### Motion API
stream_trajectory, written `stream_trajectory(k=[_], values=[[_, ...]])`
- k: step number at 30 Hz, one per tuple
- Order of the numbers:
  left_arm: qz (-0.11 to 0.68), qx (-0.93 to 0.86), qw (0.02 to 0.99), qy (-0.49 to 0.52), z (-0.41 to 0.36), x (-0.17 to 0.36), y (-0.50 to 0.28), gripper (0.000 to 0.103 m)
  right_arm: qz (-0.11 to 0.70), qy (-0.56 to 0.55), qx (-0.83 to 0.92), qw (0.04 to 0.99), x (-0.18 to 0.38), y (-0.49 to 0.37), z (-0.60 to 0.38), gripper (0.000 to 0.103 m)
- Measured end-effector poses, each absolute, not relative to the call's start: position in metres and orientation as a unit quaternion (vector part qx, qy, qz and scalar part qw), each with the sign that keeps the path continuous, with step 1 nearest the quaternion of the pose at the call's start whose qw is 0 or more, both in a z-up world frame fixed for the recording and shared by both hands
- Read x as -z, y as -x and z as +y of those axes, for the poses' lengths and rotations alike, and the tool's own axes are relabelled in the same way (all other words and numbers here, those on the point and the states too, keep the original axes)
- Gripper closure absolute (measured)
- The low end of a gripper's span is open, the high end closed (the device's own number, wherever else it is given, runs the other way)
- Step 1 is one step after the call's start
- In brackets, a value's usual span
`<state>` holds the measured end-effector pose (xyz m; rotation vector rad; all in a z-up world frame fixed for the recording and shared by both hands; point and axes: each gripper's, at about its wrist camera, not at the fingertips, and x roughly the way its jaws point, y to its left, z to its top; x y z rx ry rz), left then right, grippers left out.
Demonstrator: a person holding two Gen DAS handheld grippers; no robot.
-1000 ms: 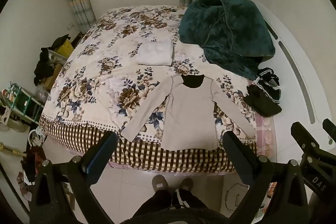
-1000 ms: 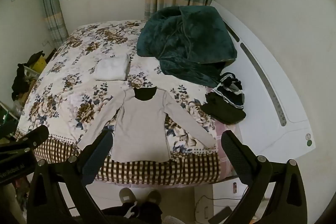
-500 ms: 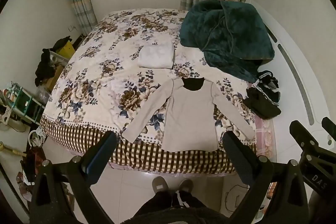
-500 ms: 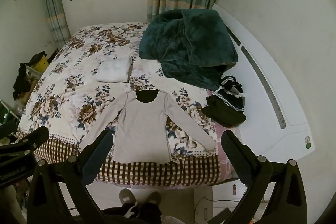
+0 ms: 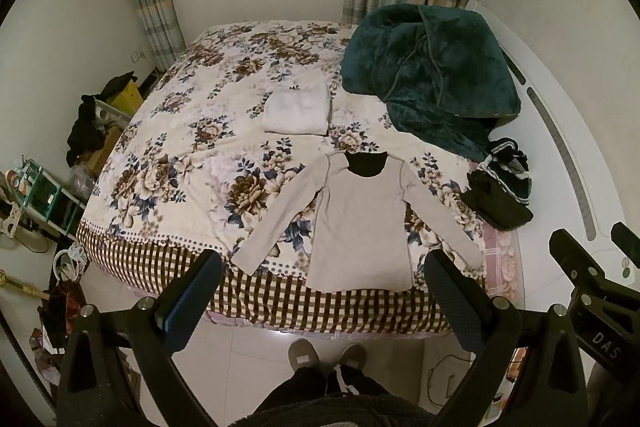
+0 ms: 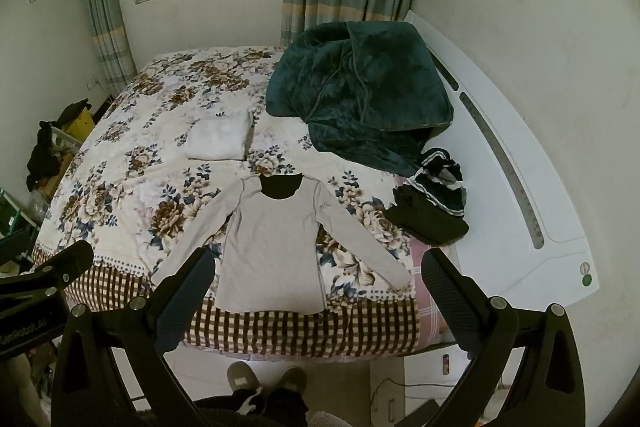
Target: Fold small clothes
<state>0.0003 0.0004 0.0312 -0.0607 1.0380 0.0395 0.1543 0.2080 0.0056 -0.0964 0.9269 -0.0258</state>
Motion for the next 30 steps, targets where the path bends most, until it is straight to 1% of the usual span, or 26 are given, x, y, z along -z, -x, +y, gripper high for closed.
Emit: stream_trajectory(k=[18, 30], values=[[0.491, -0.021, 0.870, 0.027, 0.001, -0.042, -0.009, 0.000, 0.445, 0.045, 0.004, 0.895, -0.023, -0.168, 0.209, 0.000], [0.487, -0.022, 0.873, 0.028, 0.000, -0.043, -0.011, 0.000, 0.441, 0.044, 0.003, 0.896, -0.024, -0.169, 0.211, 0.000]])
